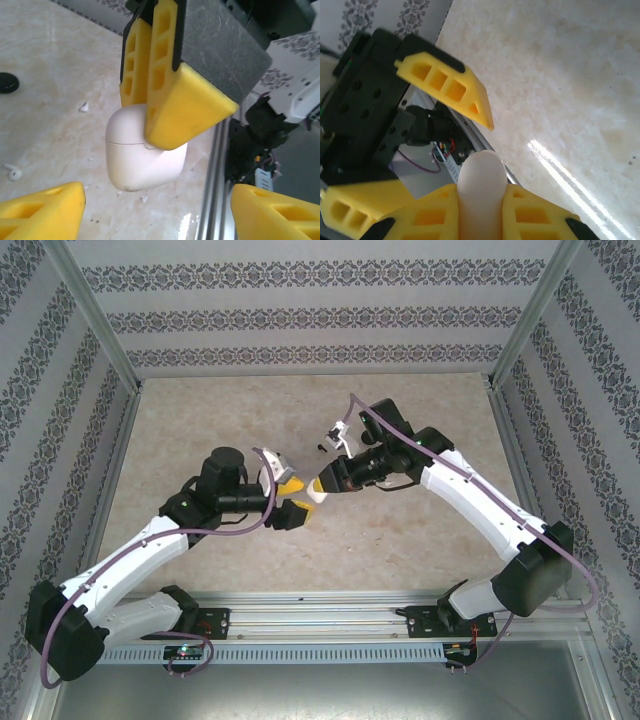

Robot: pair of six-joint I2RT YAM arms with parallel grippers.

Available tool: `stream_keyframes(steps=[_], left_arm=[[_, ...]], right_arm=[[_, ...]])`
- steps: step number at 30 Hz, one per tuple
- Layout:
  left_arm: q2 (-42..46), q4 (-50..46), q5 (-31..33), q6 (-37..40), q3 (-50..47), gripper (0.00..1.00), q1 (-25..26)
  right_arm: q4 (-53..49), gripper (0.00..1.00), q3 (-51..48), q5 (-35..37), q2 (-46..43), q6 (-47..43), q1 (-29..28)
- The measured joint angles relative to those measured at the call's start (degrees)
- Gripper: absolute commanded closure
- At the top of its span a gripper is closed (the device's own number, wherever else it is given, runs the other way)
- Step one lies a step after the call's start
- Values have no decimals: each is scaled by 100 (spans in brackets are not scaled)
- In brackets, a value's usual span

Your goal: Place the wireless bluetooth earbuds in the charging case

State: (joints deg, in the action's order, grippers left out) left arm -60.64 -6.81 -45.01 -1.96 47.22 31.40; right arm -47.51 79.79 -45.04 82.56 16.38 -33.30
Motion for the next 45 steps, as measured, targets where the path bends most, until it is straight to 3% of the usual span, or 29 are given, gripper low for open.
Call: stream_keyframes(steps=[7, 16, 29, 35, 45], left_arm=[[-286, 22, -1231, -251, 457, 35, -382], [-1034, 39, -2245, -505, 769, 56, -413], [-1078, 13, -2402, -389, 852, 76, -415], [-1071, -2, -2498, -321, 855, 100, -452], [-896, 83, -2310, -378, 811, 100, -459]], right_arm=[[-461, 92, 378, -90, -7, -946, 20], [-476, 93, 409, -415, -68, -1193, 20], [-376, 94, 409, -820, -68, -1169, 20], [-374, 91, 409, -953, -66, -1178, 46], [37, 82, 175, -1491, -68, -848, 286]])
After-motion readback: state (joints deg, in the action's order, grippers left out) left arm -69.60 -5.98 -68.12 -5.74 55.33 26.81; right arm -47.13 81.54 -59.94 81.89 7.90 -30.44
